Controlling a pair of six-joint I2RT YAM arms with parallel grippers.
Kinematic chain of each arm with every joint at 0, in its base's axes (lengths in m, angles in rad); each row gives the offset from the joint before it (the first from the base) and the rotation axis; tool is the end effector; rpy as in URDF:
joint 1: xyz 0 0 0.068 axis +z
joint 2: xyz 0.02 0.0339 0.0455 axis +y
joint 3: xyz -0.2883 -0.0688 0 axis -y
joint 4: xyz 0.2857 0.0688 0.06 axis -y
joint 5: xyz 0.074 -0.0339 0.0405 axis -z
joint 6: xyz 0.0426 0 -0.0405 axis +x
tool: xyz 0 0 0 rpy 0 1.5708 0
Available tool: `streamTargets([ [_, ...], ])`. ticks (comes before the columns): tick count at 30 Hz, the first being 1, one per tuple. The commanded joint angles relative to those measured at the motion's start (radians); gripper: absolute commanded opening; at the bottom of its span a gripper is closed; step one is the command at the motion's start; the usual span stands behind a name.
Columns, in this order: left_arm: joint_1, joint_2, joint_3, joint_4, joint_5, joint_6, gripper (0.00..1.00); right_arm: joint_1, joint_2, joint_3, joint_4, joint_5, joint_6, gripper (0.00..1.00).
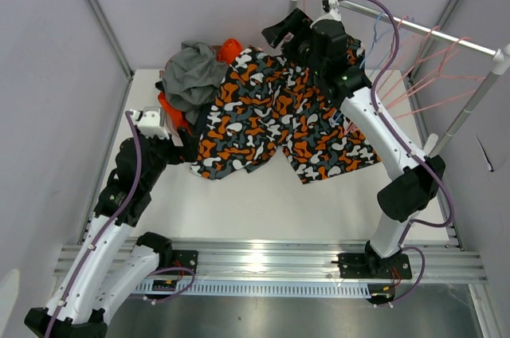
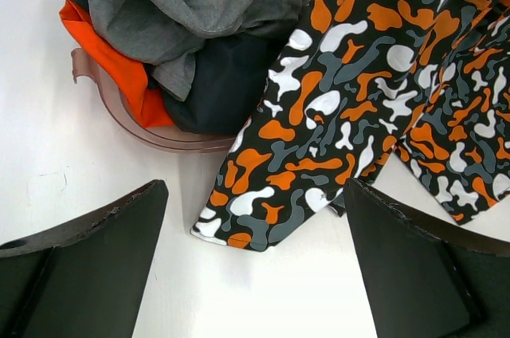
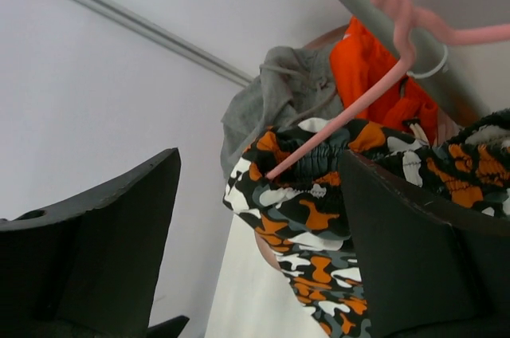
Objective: Remove the shorts from the hanger
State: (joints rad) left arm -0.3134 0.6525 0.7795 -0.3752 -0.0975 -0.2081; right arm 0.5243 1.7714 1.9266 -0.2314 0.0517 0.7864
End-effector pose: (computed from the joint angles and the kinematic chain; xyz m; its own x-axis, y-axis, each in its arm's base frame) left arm 0.1721 -0.0514 0.3557 -0.2735 -0.1275 -0.9534 0.1641 0.9705 -0.1769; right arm 0.4051 0.2317 0.4906 -0.3688 0.6033 -0.7071 -0.2750 0.6559 0.7030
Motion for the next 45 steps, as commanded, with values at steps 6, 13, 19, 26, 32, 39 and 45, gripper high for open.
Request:
streamTargets([
  [6, -0.018, -0.013, -0.008, 0.027, 0.005, 0.021, 0.98, 0.020, 0.080, 0.054, 0.124, 0.112, -0.027, 0.78],
  [13, -0.029, -0.010, -0.008, 0.025, -0.005, 0.027, 0.98, 0.031, 0.103, 0.060, 0.142, 0.158, -0.049, 0.29],
  [19, -0.032, -0.007, -0.006, 0.028, 0.001, 0.030, 0.98, 0.036, 0.001, 0.000, 0.102, 0.191, -0.049, 0.08],
  [26, -0.065, -0.040, -0.013, 0.165, 0.355, 0.003, 0.99, 0.078, -0.252, -0.210, 0.124, 0.180, -0.045, 0.02],
  [32, -0.196, 0.027, 0.064, 0.326, 0.530, -0.037, 0.99, 0.088, -0.434, -0.337, 0.145, 0.109, 0.019, 0.00],
  [39, -0.277, 0.117, 0.124, 0.466, 0.558, 0.007, 0.99, 0.088, -0.552, -0.413, 0.159, 0.010, 0.089, 0.00],
  [45, -0.309, 0.235, 0.176, 0.522, 0.579, 0.019, 0.99, 0.088, -0.619, -0.463, 0.147, -0.001, 0.106, 0.00],
])
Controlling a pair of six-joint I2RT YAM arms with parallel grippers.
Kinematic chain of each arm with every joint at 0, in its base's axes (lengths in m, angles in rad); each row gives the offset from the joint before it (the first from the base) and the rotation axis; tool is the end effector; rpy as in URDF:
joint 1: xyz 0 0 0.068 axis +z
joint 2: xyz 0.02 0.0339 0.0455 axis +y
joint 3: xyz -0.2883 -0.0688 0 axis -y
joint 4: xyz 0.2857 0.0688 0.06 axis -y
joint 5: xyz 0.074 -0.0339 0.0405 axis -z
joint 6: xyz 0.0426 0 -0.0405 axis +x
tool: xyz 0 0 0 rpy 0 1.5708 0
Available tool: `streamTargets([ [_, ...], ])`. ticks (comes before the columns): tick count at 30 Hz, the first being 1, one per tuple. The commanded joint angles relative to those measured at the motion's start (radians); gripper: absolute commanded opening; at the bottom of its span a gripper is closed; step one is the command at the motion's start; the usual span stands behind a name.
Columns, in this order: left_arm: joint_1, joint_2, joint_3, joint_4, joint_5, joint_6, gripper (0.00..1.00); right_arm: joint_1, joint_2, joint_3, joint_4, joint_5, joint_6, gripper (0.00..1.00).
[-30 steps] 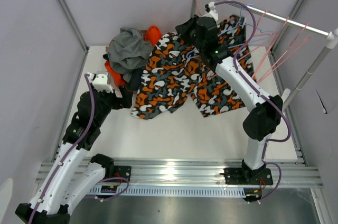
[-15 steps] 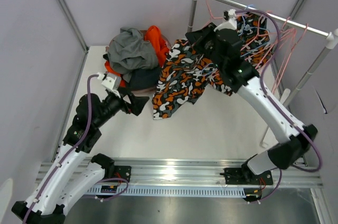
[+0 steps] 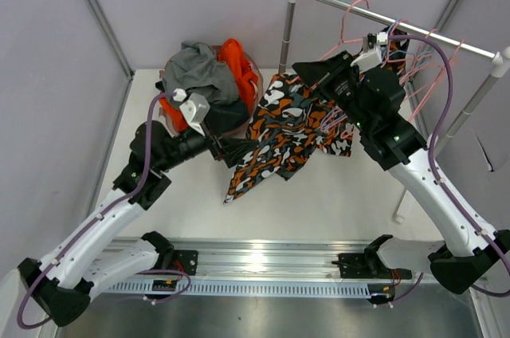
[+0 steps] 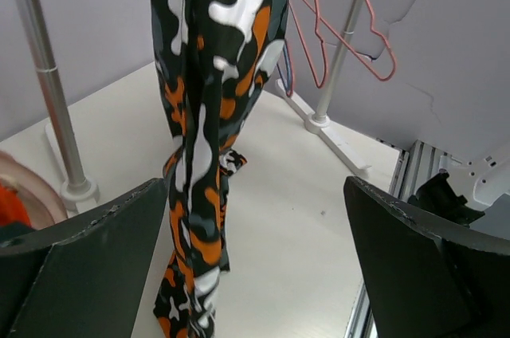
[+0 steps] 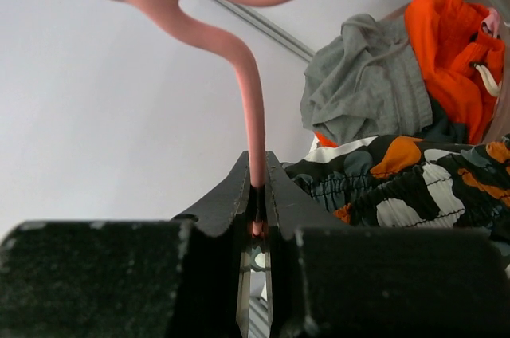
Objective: Remove the shorts from the hanger
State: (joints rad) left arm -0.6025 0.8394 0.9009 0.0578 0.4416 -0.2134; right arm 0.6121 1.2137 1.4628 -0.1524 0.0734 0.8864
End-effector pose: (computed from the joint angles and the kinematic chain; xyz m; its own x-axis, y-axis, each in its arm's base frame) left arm 0.1715 -0.1400 0.4189 -0.0867 -0.1727 -0.9811 0.8632 0.4787 -0.1606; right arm 0.2451 0.1682 0.5234 -0.3478 0.7000 -0.6238 -0.3857 0.4996 0.7757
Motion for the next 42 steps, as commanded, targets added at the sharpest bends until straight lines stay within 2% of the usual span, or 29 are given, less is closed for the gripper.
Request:
streamTargets([
  [1, -0.025, 0.067, 0.058, 0.096, 0.040, 0.031, 0.99, 0.000, -0.068, -0.004, 0.071, -0.026, 0.012, 0.00],
  [5, -0.040, 0.177, 0.064, 0.141, 0.061, 0.028, 0.99, 0.000, -0.089, -0.015, 0.076, -0.043, 0.031, 0.00],
  [8, -0.052, 0.265, 0.061, 0.177, 0.072, 0.017, 0.89, 0.000, -0.100, -0.016, 0.065, -0.046, 0.031, 0.00],
  [10, -0.057, 0.308, 0.049, 0.226, 0.069, 0.002, 0.67, 0.001, -0.109, -0.019, 0.054, -0.049, 0.028, 0.00],
  [11, -0.060, 0.317, 0.040, 0.246, 0.065, -0.006, 0.53, 0.000, -0.111, -0.021, 0.051, -0.052, 0.029, 0.00],
  [12, -0.060, 0.326, 0.038, 0.258, 0.043, -0.012, 0.28, 0.000, -0.115, -0.025, 0.048, -0.052, 0.031, 0.00],
  [13, -0.063, 0.334, 0.035, 0.267, 0.026, -0.023, 0.07, 0.000, -0.121, -0.025, 0.045, -0.050, 0.028, 0.00],
  [14, -0.065, 0.331, 0.035, 0.266, 0.005, -0.027, 0.00, 0.000, -0.125, -0.025, 0.042, -0.049, 0.029, 0.00],
  [19, -0.135, 0.201, -0.003, 0.165, -0.139, 0.003, 0.00, -0.008, -0.131, -0.012, 0.014, -0.029, 0.008, 0.00],
  [25, -0.294, -0.201, -0.172, 0.027, -0.322, -0.014, 0.00, -0.084, -0.118, -0.006, 0.016, -0.063, 0.036, 0.00],
  [27, -0.319, -0.348, -0.241, -0.044, -0.323, -0.062, 0.00, -0.103, -0.109, 0.002, 0.014, -0.092, 0.039, 0.00],
  [30, -0.339, -0.486, -0.298, -0.148, -0.268, -0.124, 0.00, -0.123, -0.094, 0.021, 0.014, -0.096, 0.039, 0.00],
  [34, -0.445, -0.487, -0.313, -0.173, -0.291, -0.161, 0.00, -0.141, -0.077, 0.031, 0.027, -0.106, 0.052, 0.00],
  [39, -0.531, -0.349, -0.350, -0.110, -0.424, -0.184, 0.00, -0.155, -0.056, 0.051, 0.043, -0.118, 0.083, 0.00],
  [42, -0.623, -0.252, -0.419, -0.007, -0.625, -0.195, 0.00, -0.163, -0.036, 0.074, 0.034, -0.145, 0.103, 0.00],
])
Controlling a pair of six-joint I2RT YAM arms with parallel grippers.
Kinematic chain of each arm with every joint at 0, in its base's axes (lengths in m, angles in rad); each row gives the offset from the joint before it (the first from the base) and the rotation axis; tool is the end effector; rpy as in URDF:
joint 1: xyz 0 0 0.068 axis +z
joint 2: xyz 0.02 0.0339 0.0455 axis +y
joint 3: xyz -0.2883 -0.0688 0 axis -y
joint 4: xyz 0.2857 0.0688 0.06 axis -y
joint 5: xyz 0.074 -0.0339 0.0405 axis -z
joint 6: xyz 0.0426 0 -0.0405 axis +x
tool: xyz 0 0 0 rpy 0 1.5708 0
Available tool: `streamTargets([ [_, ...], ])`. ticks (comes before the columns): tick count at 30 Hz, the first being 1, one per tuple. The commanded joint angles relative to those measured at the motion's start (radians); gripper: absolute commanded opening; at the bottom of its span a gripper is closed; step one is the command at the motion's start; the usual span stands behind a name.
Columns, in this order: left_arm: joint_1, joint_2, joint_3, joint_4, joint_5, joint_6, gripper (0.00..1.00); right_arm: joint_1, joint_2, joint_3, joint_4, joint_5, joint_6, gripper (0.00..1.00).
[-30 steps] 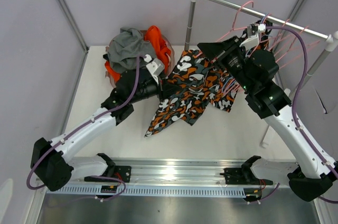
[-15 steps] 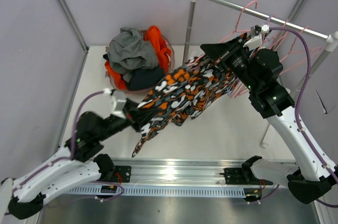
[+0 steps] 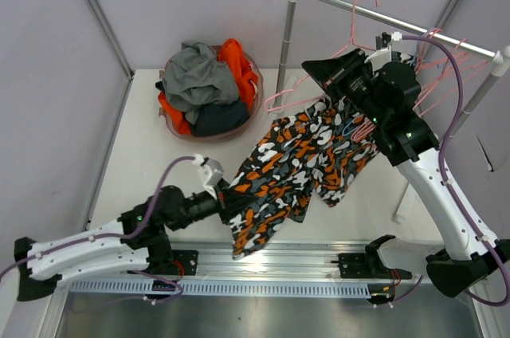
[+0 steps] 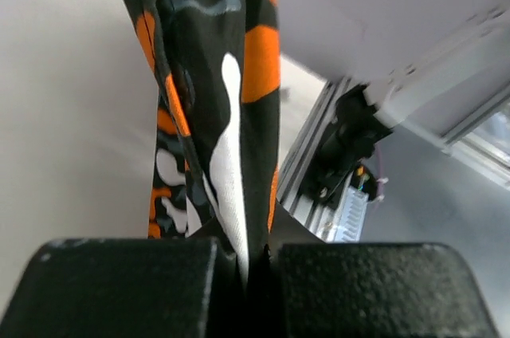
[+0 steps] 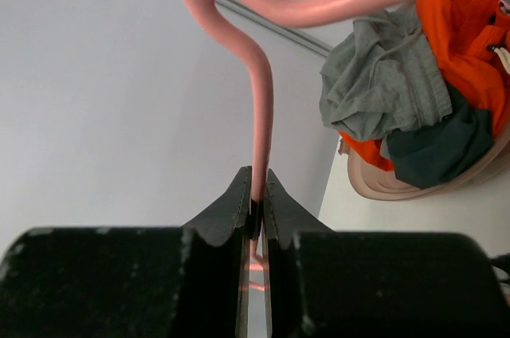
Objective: Remove the shorts from the hanger
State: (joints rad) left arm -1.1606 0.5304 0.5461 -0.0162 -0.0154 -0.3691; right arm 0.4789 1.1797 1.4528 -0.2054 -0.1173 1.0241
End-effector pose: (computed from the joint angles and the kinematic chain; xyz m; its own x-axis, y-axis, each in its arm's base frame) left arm 0.0694 -0.1580 0.3238 -0.3288 -0.1485 -0.9327 0.8494 0.3852 -0.3608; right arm 0.2507 0.1358 0.5227 -0.4482 0.7232 -0.5254 -0.3431 0.4036 0.8482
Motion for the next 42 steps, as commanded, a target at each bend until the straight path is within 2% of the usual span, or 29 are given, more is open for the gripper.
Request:
streamTargets([
  [1, -0.091, 0.084, -0.075, 0.091, -0.260, -0.042, 0.00, -0.031, 0.004, 0.102, 0.083, 0.039, -0.032, 0.00],
  [4, -0.097, 0.244, -0.107, 0.218, -0.349, -0.051, 0.00, -0.031, 0.008, 0.115, 0.089, 0.022, -0.013, 0.00],
  [7, -0.097, 0.337, -0.088, 0.263, -0.405, -0.044, 0.00, -0.033, 0.009, 0.121, 0.092, 0.007, 0.004, 0.00],
  [11, -0.097, 0.477, 0.035, 0.249, -0.500, -0.021, 0.00, -0.026, 0.024, 0.089, 0.197, -0.089, 0.109, 0.00],
  [14, -0.091, 0.584, 0.152, 0.205, -0.631, 0.018, 0.00, 0.010, 0.067, 0.055, 0.349, -0.180, 0.244, 0.00],
  [16, -0.061, 0.658, 0.248, 0.154, -0.672, 0.029, 0.00, 0.059, 0.101, 0.061, 0.379, -0.199, 0.284, 0.00],
  [21, 0.126, 0.798, 0.428, 0.020, -0.553, -0.053, 0.00, 0.133, 0.127, 0.077, 0.446, -0.212, 0.326, 0.00],
  [24, 0.226, 0.946, 0.555, -0.128, -0.480, -0.073, 0.00, 0.150, 0.117, 0.069, 0.472, -0.223, 0.361, 0.00],
  [26, 0.252, 1.052, 0.618, -0.223, -0.469, -0.068, 0.00, 0.152, 0.104, 0.069, 0.480, -0.226, 0.379, 0.00],
  [28, 0.262, 1.086, 0.655, -0.263, -0.480, -0.073, 0.00, 0.152, 0.083, 0.076, 0.454, -0.214, 0.358, 0.00],
  [32, 0.250, 0.986, 0.540, -0.228, -0.439, -0.143, 0.00, 0.126, 0.052, 0.086, 0.365, -0.162, 0.280, 0.00],
  [33, 0.227, 0.892, 0.455, -0.226, -0.451, -0.160, 0.00, 0.109, 0.051, 0.081, 0.359, -0.165, 0.275, 0.00],
  [38, 0.104, 0.541, 0.254, -0.246, -0.538, -0.255, 0.00, 0.009, 0.051, 0.023, 0.343, -0.144, 0.231, 0.00],
  [42, 0.033, 0.419, 0.233, -0.359, -0.592, -0.300, 0.00, -0.052, 0.078, -0.029, 0.368, -0.130, 0.214, 0.00],
])
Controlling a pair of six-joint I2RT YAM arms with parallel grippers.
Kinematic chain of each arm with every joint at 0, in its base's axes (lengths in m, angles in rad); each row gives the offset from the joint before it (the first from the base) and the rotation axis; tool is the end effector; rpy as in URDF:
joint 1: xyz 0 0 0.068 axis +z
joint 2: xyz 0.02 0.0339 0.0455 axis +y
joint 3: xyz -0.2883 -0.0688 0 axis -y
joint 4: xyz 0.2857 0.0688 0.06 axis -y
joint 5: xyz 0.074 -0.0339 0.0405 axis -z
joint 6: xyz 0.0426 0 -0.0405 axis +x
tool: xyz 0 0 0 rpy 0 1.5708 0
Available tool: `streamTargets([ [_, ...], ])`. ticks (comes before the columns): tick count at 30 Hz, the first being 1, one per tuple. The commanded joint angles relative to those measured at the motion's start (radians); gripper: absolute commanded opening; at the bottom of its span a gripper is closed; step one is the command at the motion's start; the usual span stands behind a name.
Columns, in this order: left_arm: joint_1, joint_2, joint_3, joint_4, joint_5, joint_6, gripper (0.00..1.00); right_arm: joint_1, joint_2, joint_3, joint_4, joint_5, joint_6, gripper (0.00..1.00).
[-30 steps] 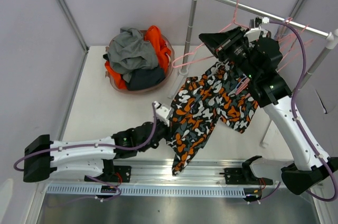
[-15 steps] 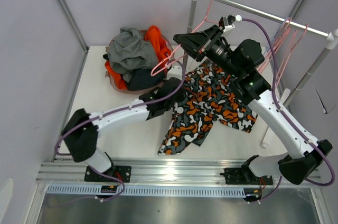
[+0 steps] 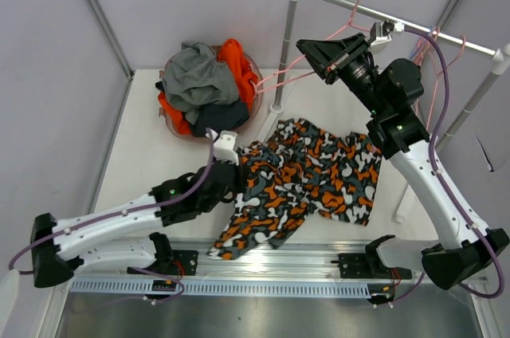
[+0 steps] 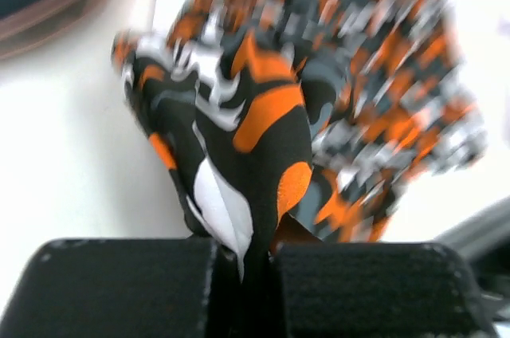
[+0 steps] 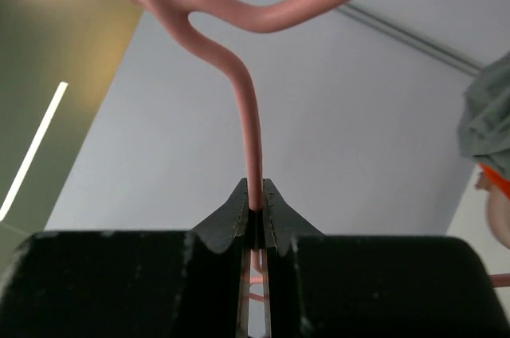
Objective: Remove the shorts from the hanger
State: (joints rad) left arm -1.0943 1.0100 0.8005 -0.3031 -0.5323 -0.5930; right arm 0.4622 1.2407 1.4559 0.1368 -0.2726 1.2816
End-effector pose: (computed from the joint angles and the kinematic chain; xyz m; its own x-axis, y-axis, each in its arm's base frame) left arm 0.1362 -0.2167 0.3026 -0.5011 -0.0791 -0.8618 0.3410 0.8972 -0.2806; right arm 0.2641 0.1444 0.5455 -0.5404 0.7621 -0.3567 -0.4828 0.0663 0.8732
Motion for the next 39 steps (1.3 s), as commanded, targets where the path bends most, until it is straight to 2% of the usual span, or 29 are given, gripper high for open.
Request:
streamTargets([
  [1, -0.045, -0.071, -0.018, -0.099, -0.087, -0.082, 0.00, -0.048, 0.022, -0.040, 0.033, 0.026, -0.044, 0.00],
  [4, -0.078, -0.117, -0.026, -0.159, -0.115, -0.109, 0.00, -0.085, 0.055, -0.063, 0.046, 0.024, -0.038, 0.00],
  [8, -0.099, -0.151, -0.066, -0.162, -0.117, -0.131, 0.00, -0.102, 0.075, -0.080, 0.050, 0.029, -0.036, 0.00],
  [14, -0.122, -0.140, -0.087, -0.159, -0.103, -0.143, 0.00, -0.114, 0.080, -0.100, 0.027, 0.075, -0.068, 0.00],
  [22, -0.142, -0.123, -0.100, -0.149, -0.098, -0.159, 0.00, -0.138, 0.094, -0.109, 0.026, 0.062, -0.056, 0.00],
  [39, -0.174, -0.149, -0.061, -0.208, -0.123, -0.174, 0.00, -0.155, 0.016, -0.284, 0.090, 0.041, 0.032, 0.00],
])
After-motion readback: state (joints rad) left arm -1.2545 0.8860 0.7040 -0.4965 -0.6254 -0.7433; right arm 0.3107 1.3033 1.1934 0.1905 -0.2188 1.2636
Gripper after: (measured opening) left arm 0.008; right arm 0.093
